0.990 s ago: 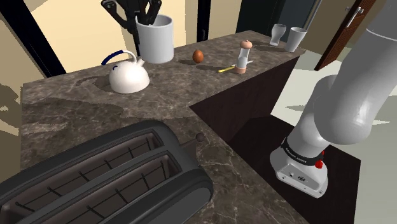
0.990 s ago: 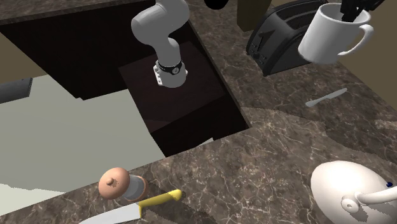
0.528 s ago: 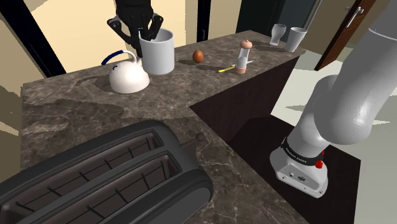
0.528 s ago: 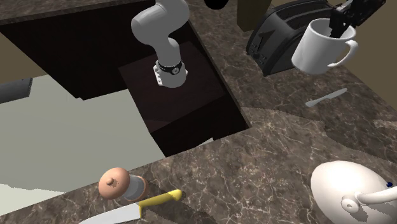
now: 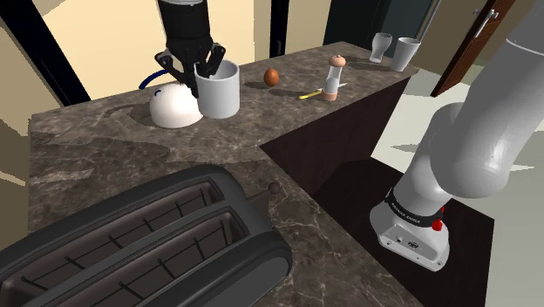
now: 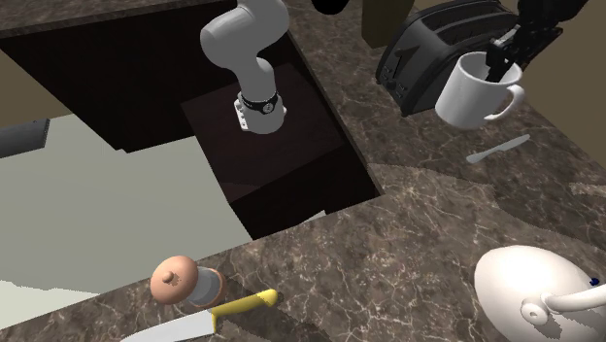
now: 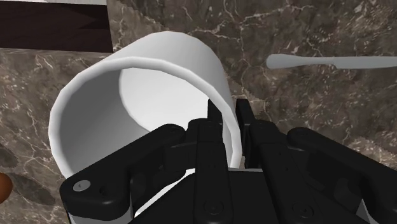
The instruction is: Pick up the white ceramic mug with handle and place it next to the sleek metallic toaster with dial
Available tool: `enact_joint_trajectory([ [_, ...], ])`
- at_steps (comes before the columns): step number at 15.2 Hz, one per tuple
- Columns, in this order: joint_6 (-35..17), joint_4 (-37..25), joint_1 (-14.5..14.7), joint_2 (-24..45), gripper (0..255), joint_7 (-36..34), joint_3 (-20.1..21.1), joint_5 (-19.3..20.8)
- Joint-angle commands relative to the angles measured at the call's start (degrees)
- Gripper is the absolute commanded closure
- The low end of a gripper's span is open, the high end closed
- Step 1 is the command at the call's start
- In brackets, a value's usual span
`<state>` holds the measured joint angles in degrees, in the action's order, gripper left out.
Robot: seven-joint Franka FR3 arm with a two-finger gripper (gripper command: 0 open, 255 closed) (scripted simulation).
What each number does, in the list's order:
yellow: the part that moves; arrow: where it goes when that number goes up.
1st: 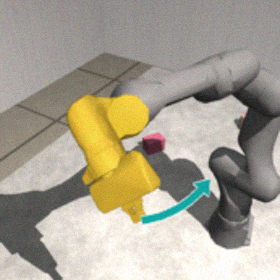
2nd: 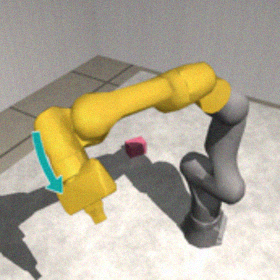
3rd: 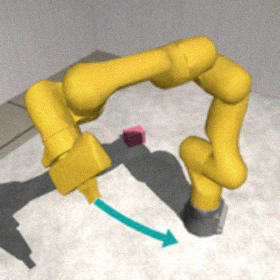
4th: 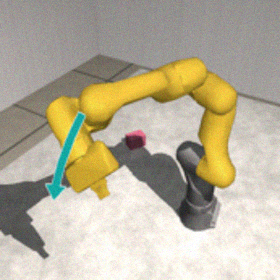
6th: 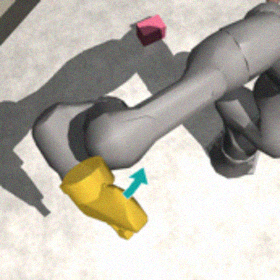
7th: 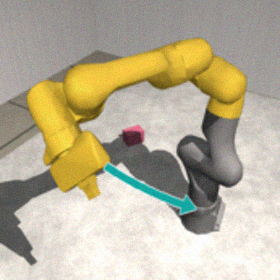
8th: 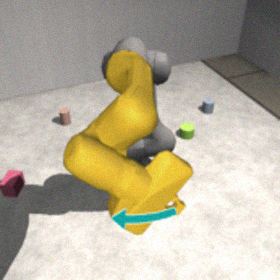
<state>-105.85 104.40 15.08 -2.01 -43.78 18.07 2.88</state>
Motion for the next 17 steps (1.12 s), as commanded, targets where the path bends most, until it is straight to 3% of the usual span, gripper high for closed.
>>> enact_joint_trajectory([
  [1,-1.6,1.7,0.0,-0.2,255,0.0,0.0,0.0],
  [17,-13.6,11.7,0.0,2.0,255,-1.2,0.1,1.0],
])
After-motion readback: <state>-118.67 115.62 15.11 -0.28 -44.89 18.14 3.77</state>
